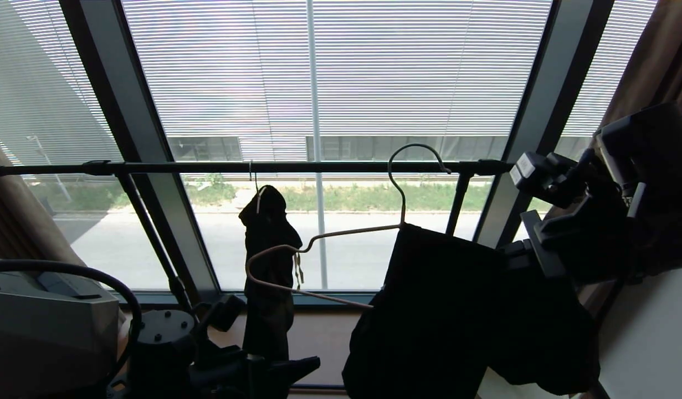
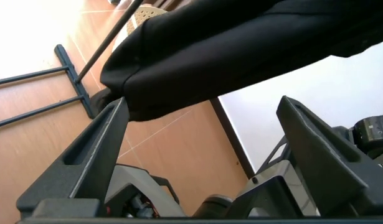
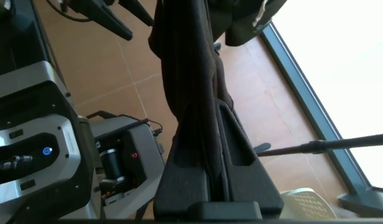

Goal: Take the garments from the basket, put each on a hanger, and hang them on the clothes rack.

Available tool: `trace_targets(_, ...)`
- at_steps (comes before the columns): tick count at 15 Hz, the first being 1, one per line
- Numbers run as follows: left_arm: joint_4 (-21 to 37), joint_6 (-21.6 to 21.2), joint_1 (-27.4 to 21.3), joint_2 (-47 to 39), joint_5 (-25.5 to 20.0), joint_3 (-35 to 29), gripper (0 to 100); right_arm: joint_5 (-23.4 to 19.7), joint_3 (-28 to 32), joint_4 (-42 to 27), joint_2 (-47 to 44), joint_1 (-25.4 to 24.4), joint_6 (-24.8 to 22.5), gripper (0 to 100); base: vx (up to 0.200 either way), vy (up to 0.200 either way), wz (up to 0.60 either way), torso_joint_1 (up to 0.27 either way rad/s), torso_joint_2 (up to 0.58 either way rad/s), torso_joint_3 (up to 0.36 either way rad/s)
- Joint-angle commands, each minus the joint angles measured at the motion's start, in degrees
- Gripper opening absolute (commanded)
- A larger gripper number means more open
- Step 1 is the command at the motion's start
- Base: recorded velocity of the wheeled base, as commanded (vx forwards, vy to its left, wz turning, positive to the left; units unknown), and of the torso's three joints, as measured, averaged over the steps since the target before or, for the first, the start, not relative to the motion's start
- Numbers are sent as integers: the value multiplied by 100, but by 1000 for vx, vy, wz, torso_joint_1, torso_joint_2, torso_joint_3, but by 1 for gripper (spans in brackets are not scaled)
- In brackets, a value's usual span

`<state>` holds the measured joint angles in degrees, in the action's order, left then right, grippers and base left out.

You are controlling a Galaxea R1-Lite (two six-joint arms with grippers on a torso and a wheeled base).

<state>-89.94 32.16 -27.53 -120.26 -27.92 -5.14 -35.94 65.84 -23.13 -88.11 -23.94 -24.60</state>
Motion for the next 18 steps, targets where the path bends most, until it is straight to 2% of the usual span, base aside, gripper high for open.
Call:
trace_targets(1, -6, 1, 54, -244, -3, -162, 100, -203, -10, 10, 22, 83, -18, 0, 0, 0, 0, 0, 0, 0)
trace_targets(4, -6, 36, 19, -446, -21, -479, 100, -634, -168, 317, -4, 118, -45, 0, 0, 0, 0, 0, 0, 0)
trace_targets(5, -6, 36, 10, -463, -21, -505, 100, -660, -194, 370, -4, 118, -54, 0, 0, 0, 0, 0, 0, 0)
trace_targets(7, -6, 194, -69, -525, -328, -804, 100, -695, -511, 854, -30, 109, -98, 0, 0, 0, 0, 0, 0, 0)
trace_targets(13, -6, 282, -403, -753, -381, -1375, 100, -739, -581, 915, -39, 4, -177, 0, 0, 0, 0, 0, 0, 0)
trace_targets(15, -6, 291, -526, -832, -381, -1533, 100, -941, -625, 906, -30, -14, -185, 0, 0, 0, 0, 0, 0, 0)
trace_targets(18, -6, 291, -587, -938, -381, -1762, 100, -959, -643, 915, -39, -23, -185, 0, 0, 0, 0, 0, 0, 0)
